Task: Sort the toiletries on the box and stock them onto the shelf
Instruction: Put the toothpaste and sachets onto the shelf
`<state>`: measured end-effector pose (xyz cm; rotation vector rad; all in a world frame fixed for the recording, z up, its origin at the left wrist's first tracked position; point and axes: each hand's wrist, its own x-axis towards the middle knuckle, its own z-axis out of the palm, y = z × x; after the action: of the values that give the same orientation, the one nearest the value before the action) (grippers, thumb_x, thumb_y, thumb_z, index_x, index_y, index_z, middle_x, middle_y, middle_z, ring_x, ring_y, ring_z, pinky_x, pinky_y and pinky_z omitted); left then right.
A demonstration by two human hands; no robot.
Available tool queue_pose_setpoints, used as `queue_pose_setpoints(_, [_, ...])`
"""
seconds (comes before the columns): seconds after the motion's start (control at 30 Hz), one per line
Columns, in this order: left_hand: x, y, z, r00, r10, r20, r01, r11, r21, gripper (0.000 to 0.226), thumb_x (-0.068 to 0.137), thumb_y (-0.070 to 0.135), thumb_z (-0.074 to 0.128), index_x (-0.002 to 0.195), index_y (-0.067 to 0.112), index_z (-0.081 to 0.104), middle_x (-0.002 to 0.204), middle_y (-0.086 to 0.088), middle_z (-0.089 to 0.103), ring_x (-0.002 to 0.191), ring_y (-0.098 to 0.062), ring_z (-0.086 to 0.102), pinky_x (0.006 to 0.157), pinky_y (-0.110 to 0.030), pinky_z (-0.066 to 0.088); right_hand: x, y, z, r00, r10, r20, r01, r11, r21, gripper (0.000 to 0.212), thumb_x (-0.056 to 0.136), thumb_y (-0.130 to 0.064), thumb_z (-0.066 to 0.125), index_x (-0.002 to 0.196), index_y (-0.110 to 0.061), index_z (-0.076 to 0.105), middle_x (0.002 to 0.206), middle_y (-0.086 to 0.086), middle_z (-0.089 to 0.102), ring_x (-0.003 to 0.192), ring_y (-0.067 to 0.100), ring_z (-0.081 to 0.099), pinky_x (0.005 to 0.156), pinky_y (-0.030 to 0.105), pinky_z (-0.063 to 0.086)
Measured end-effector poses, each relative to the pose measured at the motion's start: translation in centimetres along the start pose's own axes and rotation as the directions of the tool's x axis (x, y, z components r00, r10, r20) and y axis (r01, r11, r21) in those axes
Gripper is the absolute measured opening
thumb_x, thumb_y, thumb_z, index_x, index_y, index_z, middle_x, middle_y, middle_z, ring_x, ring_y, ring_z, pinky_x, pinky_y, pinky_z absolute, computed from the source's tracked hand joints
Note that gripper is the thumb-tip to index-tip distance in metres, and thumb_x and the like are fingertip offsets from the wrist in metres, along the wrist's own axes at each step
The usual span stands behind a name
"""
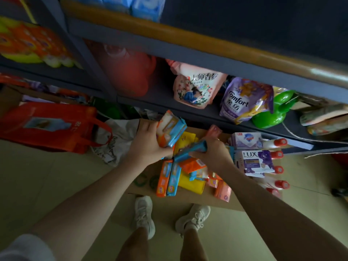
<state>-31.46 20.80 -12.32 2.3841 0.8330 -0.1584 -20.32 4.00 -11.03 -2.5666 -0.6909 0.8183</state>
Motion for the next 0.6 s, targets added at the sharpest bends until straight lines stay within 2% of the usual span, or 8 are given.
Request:
queue_pose_setpoints(0.1, [-1.8,2.0,-5.5,0.971,0.223,-0.080,-0.219,0.974,0.057,0.082,0.059,0.039,0.078,0.128,0.011,0.043,0.116,-0.006,0.045,0.104,-0.026,0.051,0.075,-0.031,0.042,-2.6,-2.4,-4.2,0.990,0.108,-0.096,-0.075,0.952,0.298,0.033,0.081,-0.033,0.071,0.098,-0.014,0.050,0.078,0.001,0.055,0.067,0.018,0.053,0.054,0.029,0.038])
queue_pose_setpoints(0.2, [-3.2,4.4,-11.1,0.903,0.406,-0.138,-0.391,0.912,0.121,0.082,0.056,0.035,0.080,0.126,0.009,0.046,0.113,-0.010,0.047,0.095,-0.030,0.056,0.069,-0.036,0.047,-5.7,-4.8,-8.1,0.975,0.193,-0.113,-0.089,0.800,0.593,0.031,0.084,-0.039,0.066,0.100,-0.021,0.046,0.088,0.005,0.056,0.066,0.014,0.052,0.053,0.028,0.043])
queue_pose_setpoints(0.23, [-3.5,5.2,-12.8,0.877,0.455,-0.151,-0.435,0.888,0.150,0.083,0.056,0.034,0.081,0.126,0.009,0.046,0.113,-0.011,0.048,0.093,-0.031,0.057,0.066,-0.035,0.048,-6.5,-5.7,-9.2,0.971,0.217,-0.096,-0.091,0.714,0.694,0.035,0.082,-0.047,0.065,0.100,-0.024,0.047,0.093,0.008,0.059,0.070,0.016,0.055,0.058,0.032,0.049])
queue_pose_setpoints(0.3, [-3.5,6.7,-15.9,0.827,0.533,-0.178,-0.497,0.842,0.211,0.083,0.054,0.033,0.082,0.126,0.010,0.048,0.113,-0.012,0.051,0.091,-0.032,0.060,0.063,-0.034,0.050,-7.9,-7.3,-11.2,0.953,0.302,-0.007,-0.119,0.397,0.910,0.028,0.085,-0.048,0.061,0.096,-0.026,0.049,0.093,0.011,0.064,0.073,0.020,0.063,0.061,0.039,0.057])
queue_pose_setpoints(0.37, [-3.0,8.1,-18.2,0.786,0.584,-0.202,-0.533,0.806,0.256,0.083,0.052,0.032,0.083,0.126,0.011,0.051,0.114,-0.012,0.053,0.092,-0.033,0.062,0.064,-0.035,0.051,-8.8,-8.8,-12.9,0.934,0.354,0.052,-0.107,0.136,0.985,0.022,0.092,-0.038,0.054,0.103,-0.020,0.050,0.080,0.005,0.066,0.065,0.017,0.065,0.047,0.031,0.056])
queue_pose_setpoints(0.4, [-2.6,8.8,-19.1,0.771,0.603,-0.206,-0.546,0.792,0.275,0.084,0.054,0.033,0.083,0.128,0.013,0.050,0.118,-0.012,0.052,0.095,-0.034,0.062,0.067,-0.036,0.051,-8.9,-9.3,-13.5,0.929,0.367,0.044,-0.082,0.088,0.993,0.023,0.092,-0.037,0.054,0.106,-0.018,0.050,0.074,0.003,0.067,0.060,0.014,0.065,0.044,0.026,0.053])
queue_pose_setpoints(0.5, [-1.0,11.1,-20.8,0.804,0.567,-0.179,-0.512,0.814,0.274,0.087,0.063,0.037,0.079,0.138,0.022,0.037,0.130,-0.007,0.044,0.111,-0.029,0.051,0.078,-0.039,0.047,-8.8,-10.0,-14.9,0.927,0.371,-0.054,0.024,0.085,0.996,0.016,0.092,-0.033,0.055,0.098,-0.019,0.050,0.089,0.007,0.064,0.070,0.016,0.066,0.053,0.030,0.053])
queue_pose_setpoints(0.6, [1.5,12.8,-21.5,0.815,0.549,-0.185,-0.483,0.821,0.305,0.089,0.066,0.035,0.078,0.141,0.025,0.032,0.126,-0.008,0.046,0.113,-0.028,0.048,0.076,-0.039,0.046,-7.3,-9.7,-15.9,0.906,0.388,-0.168,0.095,0.199,0.975,0.018,0.089,-0.032,0.060,0.102,-0.022,0.053,0.107,0.010,0.064,0.087,0.022,0.067,0.074,0.047,0.057])
